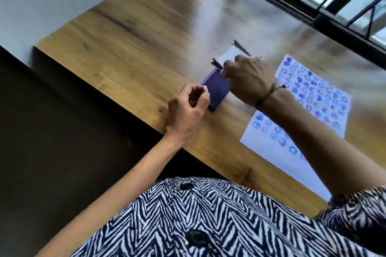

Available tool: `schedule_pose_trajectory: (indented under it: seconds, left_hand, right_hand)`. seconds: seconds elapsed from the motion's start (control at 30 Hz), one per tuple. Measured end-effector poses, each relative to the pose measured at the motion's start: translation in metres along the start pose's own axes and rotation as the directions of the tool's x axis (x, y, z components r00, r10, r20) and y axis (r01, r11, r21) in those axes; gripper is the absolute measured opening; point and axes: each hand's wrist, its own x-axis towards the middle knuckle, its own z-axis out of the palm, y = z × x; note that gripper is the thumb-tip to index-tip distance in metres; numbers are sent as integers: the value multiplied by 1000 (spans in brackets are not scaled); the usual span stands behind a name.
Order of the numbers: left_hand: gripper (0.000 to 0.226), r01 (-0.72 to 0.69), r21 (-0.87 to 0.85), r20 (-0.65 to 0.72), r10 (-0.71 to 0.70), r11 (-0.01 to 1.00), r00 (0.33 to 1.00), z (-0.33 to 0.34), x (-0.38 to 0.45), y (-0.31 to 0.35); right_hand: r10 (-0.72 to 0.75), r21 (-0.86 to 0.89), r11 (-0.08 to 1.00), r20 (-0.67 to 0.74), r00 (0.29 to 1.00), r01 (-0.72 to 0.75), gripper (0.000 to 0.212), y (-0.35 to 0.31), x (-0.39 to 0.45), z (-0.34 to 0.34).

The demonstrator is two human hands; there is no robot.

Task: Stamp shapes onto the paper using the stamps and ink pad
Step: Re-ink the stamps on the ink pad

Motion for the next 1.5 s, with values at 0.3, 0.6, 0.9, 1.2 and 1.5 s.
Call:
schedule_pose_trajectory:
  seconds: [0.3, 0.6, 0.9, 1.2, 1.5]
  left_hand:
    - [12, 22, -27, 24, -22, 999, 999, -1, 1, 0]
    - [15, 49, -70, -10, -50, 996, 999, -3, 2, 0]
    - [24, 83, -261, -46, -98, 962, 994, -4, 3, -7]
    - [18, 132, -307, -29, -147, 943, 989, -4, 7, -17]
    - [13, 124, -273, 2, -129, 954, 992, -4, 10, -21]
  right_hand:
    - [-169, -136, 973, 146, 975, 189, 13, -1, 13, -3]
    - [-170, -48, 983, 92, 981, 174, 9, -5, 8, 7]
    - [-227, -123, 963, 109, 968, 240, 12, -26, 7, -3]
    - [-109, -118, 985, 163, 980, 129, 7, -31, 4, -10]
    - [-67, -99, 992, 144, 987, 82, 11, -32, -11, 4]
